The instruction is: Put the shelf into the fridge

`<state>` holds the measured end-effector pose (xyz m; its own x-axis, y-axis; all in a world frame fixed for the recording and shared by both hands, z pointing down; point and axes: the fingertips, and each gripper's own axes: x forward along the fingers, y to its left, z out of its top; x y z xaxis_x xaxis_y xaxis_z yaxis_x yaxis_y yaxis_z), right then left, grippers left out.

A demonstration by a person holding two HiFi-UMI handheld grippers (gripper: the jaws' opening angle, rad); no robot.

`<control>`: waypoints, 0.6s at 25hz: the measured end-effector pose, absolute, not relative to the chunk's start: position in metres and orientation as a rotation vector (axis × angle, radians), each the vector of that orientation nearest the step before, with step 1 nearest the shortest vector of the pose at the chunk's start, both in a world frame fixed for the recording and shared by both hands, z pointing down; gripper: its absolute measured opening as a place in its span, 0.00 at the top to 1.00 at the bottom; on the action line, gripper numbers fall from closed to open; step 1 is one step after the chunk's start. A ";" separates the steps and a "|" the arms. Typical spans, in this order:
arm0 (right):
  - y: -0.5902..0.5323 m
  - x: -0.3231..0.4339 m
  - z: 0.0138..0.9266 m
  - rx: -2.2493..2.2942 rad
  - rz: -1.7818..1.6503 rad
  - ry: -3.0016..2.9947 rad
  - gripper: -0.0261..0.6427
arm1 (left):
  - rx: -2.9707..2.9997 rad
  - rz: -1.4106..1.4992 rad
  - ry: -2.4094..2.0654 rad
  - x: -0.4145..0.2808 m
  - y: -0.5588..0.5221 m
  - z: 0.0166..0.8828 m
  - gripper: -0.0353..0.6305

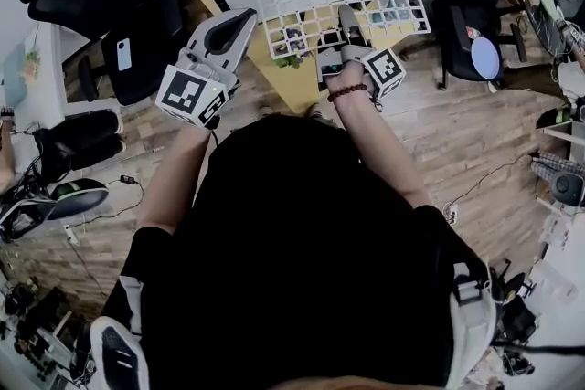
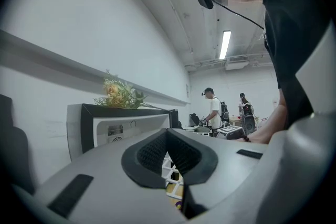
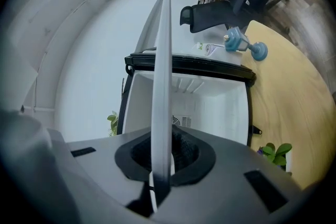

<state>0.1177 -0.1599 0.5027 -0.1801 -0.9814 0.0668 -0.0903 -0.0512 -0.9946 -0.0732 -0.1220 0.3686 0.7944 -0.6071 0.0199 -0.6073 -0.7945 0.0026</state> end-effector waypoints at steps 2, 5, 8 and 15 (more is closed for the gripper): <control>-0.162 0.115 0.506 -1.204 -1.369 1.352 0.89 | 2.967 0.035 -1.006 -0.074 -0.123 0.369 0.92; -0.165 0.111 0.506 -1.174 -1.389 1.319 0.90 | 2.963 0.036 -1.013 -0.076 -0.123 0.368 0.92; -0.170 0.106 0.506 -1.163 -1.387 1.326 0.90 | 2.962 0.038 -1.021 -0.080 -0.125 0.369 0.92; -0.176 0.092 0.506 -1.131 -1.418 1.294 0.90 | 2.964 0.038 -1.019 -0.083 -0.128 0.370 0.92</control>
<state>0.0919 -0.1763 0.5060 -0.1962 -0.9787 0.0607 0.0290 -0.0677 -0.9973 -0.0833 -0.1276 0.3703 0.7883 -0.6147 0.0253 -0.6149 -0.7886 -0.0014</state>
